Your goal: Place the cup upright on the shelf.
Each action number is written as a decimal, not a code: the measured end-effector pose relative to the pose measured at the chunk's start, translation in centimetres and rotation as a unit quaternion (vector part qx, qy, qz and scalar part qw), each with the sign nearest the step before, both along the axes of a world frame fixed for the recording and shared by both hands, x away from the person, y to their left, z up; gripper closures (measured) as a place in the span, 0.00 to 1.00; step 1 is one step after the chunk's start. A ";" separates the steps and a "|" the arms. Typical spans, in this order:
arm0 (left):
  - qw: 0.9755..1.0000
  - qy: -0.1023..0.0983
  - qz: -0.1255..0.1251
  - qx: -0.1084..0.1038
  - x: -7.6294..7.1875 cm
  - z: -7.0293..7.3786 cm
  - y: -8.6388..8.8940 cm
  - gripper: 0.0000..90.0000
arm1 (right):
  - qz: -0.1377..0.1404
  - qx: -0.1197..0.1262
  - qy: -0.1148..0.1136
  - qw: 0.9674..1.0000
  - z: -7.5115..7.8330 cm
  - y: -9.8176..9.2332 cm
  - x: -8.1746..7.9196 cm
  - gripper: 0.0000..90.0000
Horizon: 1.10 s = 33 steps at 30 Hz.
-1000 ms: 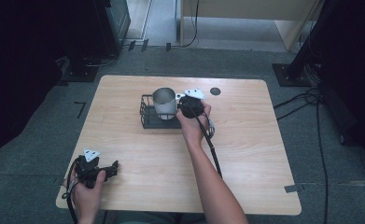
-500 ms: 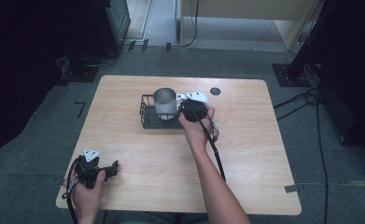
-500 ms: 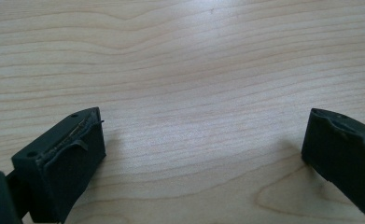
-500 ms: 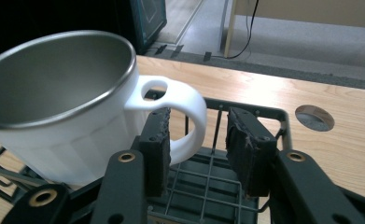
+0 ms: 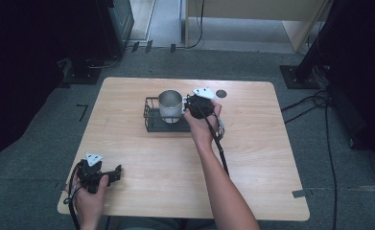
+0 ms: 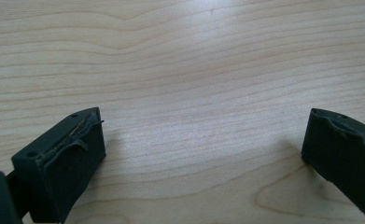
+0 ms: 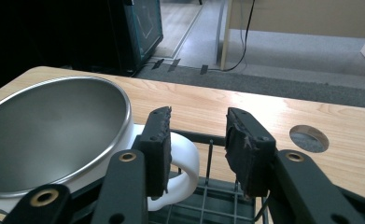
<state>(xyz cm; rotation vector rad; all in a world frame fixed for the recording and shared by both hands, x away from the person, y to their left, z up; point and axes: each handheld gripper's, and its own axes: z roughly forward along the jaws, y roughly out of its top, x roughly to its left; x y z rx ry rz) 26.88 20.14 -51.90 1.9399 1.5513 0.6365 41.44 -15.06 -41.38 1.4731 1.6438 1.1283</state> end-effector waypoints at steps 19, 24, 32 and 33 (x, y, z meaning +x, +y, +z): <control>1.000 0.000 0.000 0.000 0.0 0.0 0.0 0.00 | 0.012 0.033 0.045 0.998 -0.6 -5.3 -4.8 0.08; 1.000 -0.001 0.000 0.000 0.0 0.0 0.0 0.00 | 0.040 0.028 0.042 0.998 -0.8 -7.3 -7.2 0.00; 1.000 0.000 0.000 0.000 0.0 0.0 0.0 0.00 | 0.045 0.038 0.050 0.997 -1.7 -10.3 -9.6 0.00; 1.000 0.000 0.000 0.000 0.0 0.0 0.0 0.00 | 0.045 0.038 0.050 0.997 -1.7 -10.3 -9.6 0.00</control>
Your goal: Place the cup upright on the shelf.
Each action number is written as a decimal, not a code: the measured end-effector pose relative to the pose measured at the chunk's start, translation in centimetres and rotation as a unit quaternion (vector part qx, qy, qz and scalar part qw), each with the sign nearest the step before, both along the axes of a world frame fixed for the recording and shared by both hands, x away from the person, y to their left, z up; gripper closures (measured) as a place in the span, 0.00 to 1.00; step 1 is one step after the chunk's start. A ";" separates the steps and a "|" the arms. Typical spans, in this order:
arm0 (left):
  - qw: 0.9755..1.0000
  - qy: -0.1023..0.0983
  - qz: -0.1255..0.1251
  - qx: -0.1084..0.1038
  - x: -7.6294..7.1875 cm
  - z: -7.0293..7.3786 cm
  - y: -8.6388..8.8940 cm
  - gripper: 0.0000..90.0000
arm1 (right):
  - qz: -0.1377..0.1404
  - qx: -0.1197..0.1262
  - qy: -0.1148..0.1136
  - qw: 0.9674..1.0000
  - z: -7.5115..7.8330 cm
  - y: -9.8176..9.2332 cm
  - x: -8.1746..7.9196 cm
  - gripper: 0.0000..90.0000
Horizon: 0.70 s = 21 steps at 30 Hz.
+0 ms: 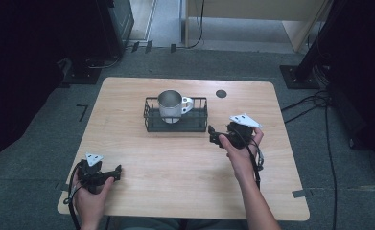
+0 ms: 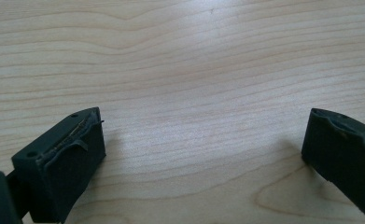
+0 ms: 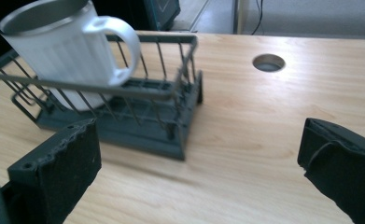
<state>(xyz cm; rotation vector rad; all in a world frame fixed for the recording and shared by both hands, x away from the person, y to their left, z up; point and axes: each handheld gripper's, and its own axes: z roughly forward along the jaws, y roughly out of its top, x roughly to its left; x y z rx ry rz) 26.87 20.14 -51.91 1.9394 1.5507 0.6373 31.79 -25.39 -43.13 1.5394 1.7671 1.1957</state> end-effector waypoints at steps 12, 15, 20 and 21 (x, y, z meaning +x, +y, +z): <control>1.000 0.001 -0.001 0.001 0.0 0.0 0.0 0.00 | -0.016 -0.006 0.007 1.000 -2.7 -4.3 -3.2 0.00; 1.000 0.001 0.000 0.001 0.0 0.0 0.0 0.00 | -0.018 -0.013 0.008 1.000 -3.1 -4.7 -3.6 0.00; 1.000 0.001 -0.001 0.001 0.0 0.0 0.0 0.00 | -0.024 -0.015 0.014 0.999 -4.1 -5.9 -4.7 0.00; 1.000 0.001 -0.001 0.001 0.0 0.0 0.0 0.00 | -0.027 -0.013 0.015 0.999 -4.3 -6.2 -5.0 0.00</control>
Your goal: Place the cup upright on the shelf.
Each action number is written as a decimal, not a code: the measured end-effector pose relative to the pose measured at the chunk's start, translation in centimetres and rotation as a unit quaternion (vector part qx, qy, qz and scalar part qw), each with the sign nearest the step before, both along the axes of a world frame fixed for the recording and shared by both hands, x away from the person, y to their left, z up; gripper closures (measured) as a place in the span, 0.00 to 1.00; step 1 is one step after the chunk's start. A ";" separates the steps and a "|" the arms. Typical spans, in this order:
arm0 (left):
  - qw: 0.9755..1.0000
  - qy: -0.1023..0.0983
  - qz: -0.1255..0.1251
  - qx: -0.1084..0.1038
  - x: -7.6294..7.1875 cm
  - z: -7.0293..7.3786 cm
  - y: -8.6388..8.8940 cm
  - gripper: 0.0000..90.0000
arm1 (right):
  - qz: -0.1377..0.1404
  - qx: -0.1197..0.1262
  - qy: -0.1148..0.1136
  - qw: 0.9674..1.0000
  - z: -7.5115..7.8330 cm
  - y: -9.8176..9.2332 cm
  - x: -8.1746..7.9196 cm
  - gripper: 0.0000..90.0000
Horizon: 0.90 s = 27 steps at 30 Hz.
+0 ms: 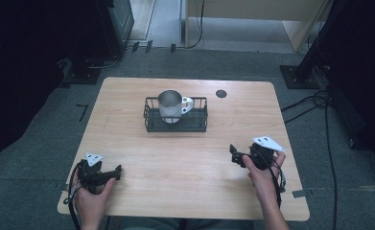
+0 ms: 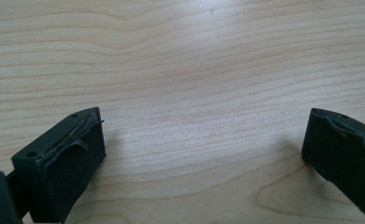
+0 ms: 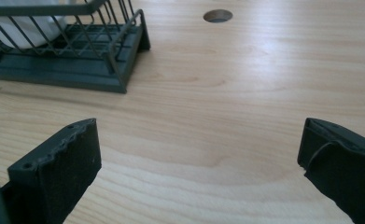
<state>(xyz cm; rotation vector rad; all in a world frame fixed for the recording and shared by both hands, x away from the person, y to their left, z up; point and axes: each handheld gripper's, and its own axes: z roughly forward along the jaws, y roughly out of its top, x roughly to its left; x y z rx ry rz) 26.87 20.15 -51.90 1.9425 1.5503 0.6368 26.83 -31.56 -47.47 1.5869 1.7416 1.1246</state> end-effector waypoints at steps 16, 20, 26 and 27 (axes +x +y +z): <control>1.000 0.000 0.000 0.000 0.0 0.0 0.0 0.00 | -0.052 -0.010 0.042 0.998 -3.6 -6.1 -3.9 0.00; 1.000 0.000 0.000 0.000 0.0 0.0 0.0 0.00 | -0.063 -0.015 0.050 0.997 -4.2 -7.5 -4.9 0.00; 1.000 0.000 0.000 0.000 0.0 0.0 0.0 0.00 | -0.078 -0.035 0.066 0.994 -4.9 -9.3 -6.5 0.00; 1.000 0.000 0.000 0.000 0.0 0.0 0.0 0.00 | -0.078 -0.035 0.066 0.994 -4.9 -9.3 -6.5 0.00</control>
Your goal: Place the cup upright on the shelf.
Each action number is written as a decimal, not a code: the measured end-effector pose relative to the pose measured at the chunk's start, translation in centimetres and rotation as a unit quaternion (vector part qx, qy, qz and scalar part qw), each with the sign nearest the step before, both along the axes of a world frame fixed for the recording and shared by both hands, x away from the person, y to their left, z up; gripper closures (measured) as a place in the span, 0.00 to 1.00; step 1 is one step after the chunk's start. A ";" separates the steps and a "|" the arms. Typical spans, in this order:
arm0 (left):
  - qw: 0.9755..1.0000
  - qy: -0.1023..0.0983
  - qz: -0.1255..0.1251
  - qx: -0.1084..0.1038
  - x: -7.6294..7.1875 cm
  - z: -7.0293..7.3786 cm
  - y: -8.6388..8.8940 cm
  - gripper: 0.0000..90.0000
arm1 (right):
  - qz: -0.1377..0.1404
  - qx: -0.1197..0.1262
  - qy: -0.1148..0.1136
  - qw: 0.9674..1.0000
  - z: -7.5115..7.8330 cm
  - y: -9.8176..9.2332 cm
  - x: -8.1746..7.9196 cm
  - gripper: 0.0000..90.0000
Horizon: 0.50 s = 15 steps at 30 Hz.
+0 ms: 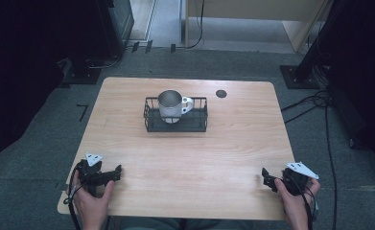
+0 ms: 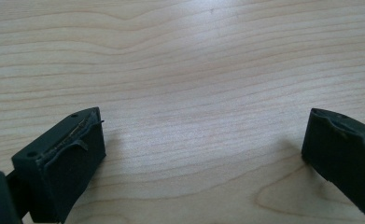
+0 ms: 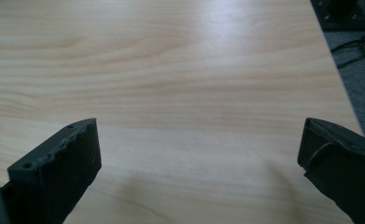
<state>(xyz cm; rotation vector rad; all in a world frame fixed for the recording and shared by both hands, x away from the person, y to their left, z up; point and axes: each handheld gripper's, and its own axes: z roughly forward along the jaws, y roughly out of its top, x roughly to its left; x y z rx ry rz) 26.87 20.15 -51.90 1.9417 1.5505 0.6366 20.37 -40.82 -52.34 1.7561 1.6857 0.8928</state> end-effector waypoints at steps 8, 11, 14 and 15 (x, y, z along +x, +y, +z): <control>1.000 0.000 0.000 0.000 0.0 0.0 0.0 0.00 | 0.004 -0.011 0.022 1.000 -0.5 -1.9 -1.5 0.00; 1.000 0.000 0.000 0.000 0.0 0.0 0.0 0.00 | 0.017 -0.035 0.042 0.998 -0.6 -1.8 -1.6 0.00; 1.000 0.000 0.000 0.000 0.0 0.0 0.0 0.00 | 0.021 -0.033 0.042 0.998 -0.6 -1.7 -1.6 0.00; 1.000 0.000 0.000 0.000 0.0 0.0 0.0 0.00 | 0.022 -0.033 0.042 0.998 -0.6 -1.7 -1.6 0.00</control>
